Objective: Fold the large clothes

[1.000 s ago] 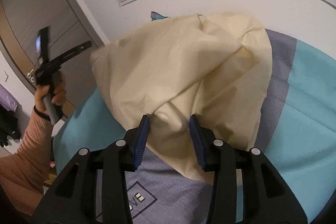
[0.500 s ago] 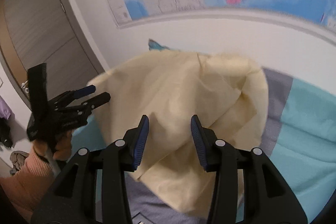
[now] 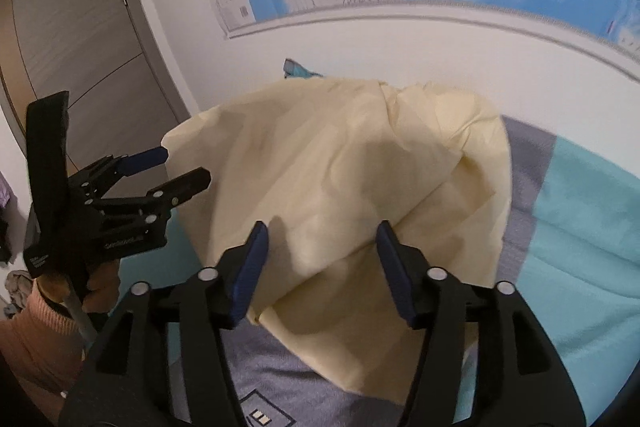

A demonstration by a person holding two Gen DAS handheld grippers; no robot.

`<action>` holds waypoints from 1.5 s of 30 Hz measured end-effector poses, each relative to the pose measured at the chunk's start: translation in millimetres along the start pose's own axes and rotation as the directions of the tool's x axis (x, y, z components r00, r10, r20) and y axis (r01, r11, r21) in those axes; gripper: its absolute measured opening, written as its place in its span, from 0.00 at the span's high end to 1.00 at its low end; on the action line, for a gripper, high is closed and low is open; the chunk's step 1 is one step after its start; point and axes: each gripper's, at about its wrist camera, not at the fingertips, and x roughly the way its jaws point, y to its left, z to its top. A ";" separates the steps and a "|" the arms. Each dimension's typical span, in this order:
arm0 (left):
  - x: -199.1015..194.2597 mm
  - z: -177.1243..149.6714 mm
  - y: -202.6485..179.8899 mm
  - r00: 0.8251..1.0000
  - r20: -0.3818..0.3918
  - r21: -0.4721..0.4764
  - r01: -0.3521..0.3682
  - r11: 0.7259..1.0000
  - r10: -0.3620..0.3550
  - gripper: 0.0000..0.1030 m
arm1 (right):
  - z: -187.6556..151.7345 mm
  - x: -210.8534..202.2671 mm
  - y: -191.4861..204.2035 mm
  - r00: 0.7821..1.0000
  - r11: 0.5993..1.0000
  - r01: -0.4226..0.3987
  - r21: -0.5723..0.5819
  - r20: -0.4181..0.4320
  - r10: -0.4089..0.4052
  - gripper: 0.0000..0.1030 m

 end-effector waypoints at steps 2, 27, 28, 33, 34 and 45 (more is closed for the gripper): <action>-7.0 -0.1 -5.9 1.000 0.008 -0.004 0.026 1.000 -0.026 0.14 | -2.6 -5.8 2.4 1.000 1.000 0.011 -0.009 0.013 -0.011 0.43; -32.9 -19.4 -43.3 1.000 -0.012 -0.098 -0.019 0.995 0.018 0.07 | -27.7 -26.6 5.2 0.998 0.999 0.033 0.016 0.058 -0.034 0.10; -35.2 -19.8 -43.4 1.000 -0.006 -0.102 -0.022 0.995 0.022 0.07 | -28.3 -28.4 5.0 0.998 0.999 0.028 0.019 0.064 -0.029 0.10; -47.0 -25.8 -43.8 0.999 0.003 -0.126 -0.037 0.991 0.037 0.06 | -32.9 -41.8 4.6 0.996 0.999 0.027 0.019 0.085 -0.029 0.06; -48.1 -26.4 -44.2 0.999 -0.001 -0.126 -0.034 0.991 0.034 0.06 | -33.6 -43.4 4.7 0.996 0.999 0.027 0.018 0.089 -0.028 0.06; -75.9 -30.6 -57.9 0.997 0.045 -0.124 -0.057 0.991 0.063 0.06 | -47.8 -63.2 11.0 0.992 0.999 0.038 0.011 0.119 -0.039 0.05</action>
